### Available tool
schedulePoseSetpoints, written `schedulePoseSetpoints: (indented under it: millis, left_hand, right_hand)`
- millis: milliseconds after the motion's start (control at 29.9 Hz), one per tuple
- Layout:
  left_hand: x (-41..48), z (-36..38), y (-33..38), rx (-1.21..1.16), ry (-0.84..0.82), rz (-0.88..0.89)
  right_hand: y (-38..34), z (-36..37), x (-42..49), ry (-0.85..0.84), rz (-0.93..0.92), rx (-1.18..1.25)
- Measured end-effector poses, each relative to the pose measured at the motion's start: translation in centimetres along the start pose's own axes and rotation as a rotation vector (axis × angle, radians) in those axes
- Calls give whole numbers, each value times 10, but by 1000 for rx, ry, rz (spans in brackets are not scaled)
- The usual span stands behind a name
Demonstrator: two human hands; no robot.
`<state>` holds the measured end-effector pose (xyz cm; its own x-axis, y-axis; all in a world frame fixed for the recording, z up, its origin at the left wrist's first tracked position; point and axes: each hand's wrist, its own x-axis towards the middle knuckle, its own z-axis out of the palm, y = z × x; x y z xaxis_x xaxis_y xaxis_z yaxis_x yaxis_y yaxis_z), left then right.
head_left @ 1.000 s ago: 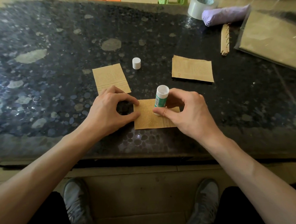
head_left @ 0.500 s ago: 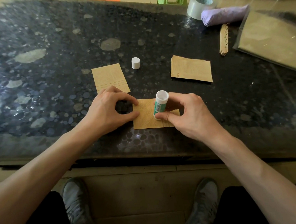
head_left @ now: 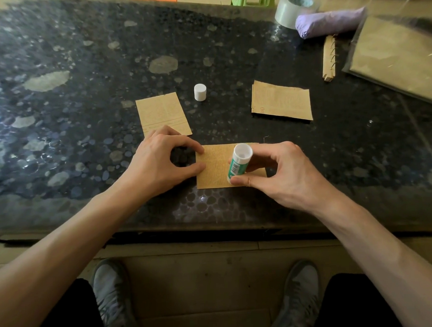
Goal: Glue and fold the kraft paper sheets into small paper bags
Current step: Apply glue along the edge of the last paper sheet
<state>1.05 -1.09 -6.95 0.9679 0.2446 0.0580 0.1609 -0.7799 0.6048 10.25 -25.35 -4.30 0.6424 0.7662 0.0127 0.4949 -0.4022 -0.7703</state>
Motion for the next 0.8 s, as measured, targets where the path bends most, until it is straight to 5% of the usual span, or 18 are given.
schedulePoseSetpoints:
  millis: [334, 468, 802]
  left_hand:
    - [0, -1, 1, -4, -4, -5]
    - [0, 0, 1, -14, -2, -10]
    - [0, 0, 1, -17, 5, 0]
  right_hand:
    - [1, -5, -3, -85, 6, 88]
    - [2, -4, 0, 48, 67, 219]
    - [4, 19, 16, 149, 12, -30]
